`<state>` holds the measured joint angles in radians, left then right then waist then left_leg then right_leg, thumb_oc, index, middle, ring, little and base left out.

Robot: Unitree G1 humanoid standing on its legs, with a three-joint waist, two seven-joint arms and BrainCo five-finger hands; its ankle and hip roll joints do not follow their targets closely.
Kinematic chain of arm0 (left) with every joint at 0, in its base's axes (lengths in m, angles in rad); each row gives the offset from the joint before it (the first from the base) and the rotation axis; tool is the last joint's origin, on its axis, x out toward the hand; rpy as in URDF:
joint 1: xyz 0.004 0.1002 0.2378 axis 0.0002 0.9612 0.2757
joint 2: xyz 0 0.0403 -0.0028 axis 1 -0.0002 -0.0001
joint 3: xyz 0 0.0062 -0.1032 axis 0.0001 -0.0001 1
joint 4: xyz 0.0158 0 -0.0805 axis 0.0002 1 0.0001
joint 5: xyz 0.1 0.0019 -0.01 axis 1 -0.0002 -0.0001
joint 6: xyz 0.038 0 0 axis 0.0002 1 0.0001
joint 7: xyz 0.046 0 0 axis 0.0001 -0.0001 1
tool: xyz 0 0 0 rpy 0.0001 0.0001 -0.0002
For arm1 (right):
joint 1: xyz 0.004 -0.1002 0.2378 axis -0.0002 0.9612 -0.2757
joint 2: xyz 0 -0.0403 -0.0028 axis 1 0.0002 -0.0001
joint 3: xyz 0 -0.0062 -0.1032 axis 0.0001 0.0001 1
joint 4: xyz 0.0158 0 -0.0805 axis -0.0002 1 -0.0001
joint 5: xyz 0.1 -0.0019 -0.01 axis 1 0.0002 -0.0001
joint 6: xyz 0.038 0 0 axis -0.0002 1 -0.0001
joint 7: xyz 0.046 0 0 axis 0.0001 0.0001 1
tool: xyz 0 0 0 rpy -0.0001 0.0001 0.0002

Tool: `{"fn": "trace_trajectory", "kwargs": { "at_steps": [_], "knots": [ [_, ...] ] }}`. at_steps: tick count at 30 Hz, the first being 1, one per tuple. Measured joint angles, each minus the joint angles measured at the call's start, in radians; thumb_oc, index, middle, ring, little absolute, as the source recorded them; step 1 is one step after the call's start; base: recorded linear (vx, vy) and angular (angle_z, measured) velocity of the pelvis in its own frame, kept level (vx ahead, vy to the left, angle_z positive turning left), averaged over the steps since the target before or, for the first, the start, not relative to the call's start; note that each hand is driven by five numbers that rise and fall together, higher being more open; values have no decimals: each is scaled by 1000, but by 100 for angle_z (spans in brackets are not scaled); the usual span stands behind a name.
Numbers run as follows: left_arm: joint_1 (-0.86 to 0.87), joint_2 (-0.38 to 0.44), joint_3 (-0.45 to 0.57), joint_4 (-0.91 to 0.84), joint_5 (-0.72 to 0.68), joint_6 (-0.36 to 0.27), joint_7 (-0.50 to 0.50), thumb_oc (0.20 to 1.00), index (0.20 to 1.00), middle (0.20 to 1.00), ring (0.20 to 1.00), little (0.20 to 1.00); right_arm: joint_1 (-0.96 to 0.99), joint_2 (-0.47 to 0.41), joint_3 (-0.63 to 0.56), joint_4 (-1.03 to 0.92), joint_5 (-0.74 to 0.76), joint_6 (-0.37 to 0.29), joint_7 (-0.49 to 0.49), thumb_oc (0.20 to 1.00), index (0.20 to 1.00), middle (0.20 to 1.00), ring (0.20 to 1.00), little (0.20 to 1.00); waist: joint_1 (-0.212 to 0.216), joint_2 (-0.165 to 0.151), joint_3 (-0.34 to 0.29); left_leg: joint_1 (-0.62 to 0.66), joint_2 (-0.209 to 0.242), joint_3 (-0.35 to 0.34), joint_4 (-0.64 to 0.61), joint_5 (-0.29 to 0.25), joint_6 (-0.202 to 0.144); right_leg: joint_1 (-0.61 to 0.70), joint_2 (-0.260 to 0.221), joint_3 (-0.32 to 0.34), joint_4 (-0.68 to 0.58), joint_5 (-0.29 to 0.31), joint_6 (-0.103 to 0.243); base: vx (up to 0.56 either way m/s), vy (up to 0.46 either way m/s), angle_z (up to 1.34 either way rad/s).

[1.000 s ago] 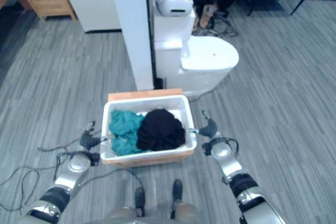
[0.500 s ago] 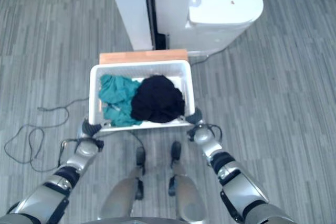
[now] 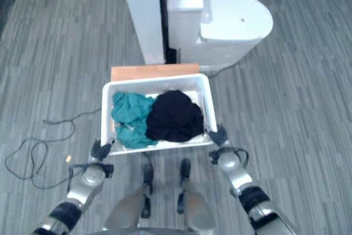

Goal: Grab the laundry basket,head to the washer,open it,put in the laundry and shut it.

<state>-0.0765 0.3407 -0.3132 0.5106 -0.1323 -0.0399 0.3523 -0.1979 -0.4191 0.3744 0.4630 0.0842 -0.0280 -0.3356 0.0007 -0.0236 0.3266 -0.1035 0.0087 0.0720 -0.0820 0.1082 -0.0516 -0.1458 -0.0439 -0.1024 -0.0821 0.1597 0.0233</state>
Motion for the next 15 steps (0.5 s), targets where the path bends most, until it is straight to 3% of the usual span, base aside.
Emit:
{"fn": "trace_trajectory", "kwargs": {
  "at_steps": [6, 10, 13, 15],
  "knots": [
    [129, 24, 43, -205, 16, 2, -38, 200, 200, 200, 200, 200, 199, 6, -130, -272, -57, -5, 39, 200, 200, 200, 200, 200, -26, -11, -9, 62, 18, -4, 1, -18, -2, 63, 18, -2, 0, -17, -13, 9, -98, 1],
    [140, 23, 43, -210, 27, 1, -62, 200, 200, 200, 200, 200, 252, 8, -151, -289, -66, -14, 58, 200, 200, 200, 200, 200, -55, -24, -64, 75, 33, -1, 1, -29, 4, 69, 36, 5, 0, -23, -22, -19, -7, -11],
    [150, 25, 40, -216, 27, 3, -75, 200, 200, 200, 200, 200, 279, 7, -162, -301, -66, -19, 67, 200, 200, 200, 200, 200, -79, -33, -78, 102, 30, -2, 1, -37, 4, 78, 50, 47, 0, -23, -21, -47, 76, -35],
    [153, 28, 38, -228, 27, 3, -75, 200, 200, 200, 200, 200, 290, 5, -171, -310, -63, -22, 76, 200, 200, 200, 200, 200, -77, -33, -79, 110, 15, -36, 9, -71, 26, 70, 55, 93, 0, -14, -16, -24, 129, -59]
  ]
}}
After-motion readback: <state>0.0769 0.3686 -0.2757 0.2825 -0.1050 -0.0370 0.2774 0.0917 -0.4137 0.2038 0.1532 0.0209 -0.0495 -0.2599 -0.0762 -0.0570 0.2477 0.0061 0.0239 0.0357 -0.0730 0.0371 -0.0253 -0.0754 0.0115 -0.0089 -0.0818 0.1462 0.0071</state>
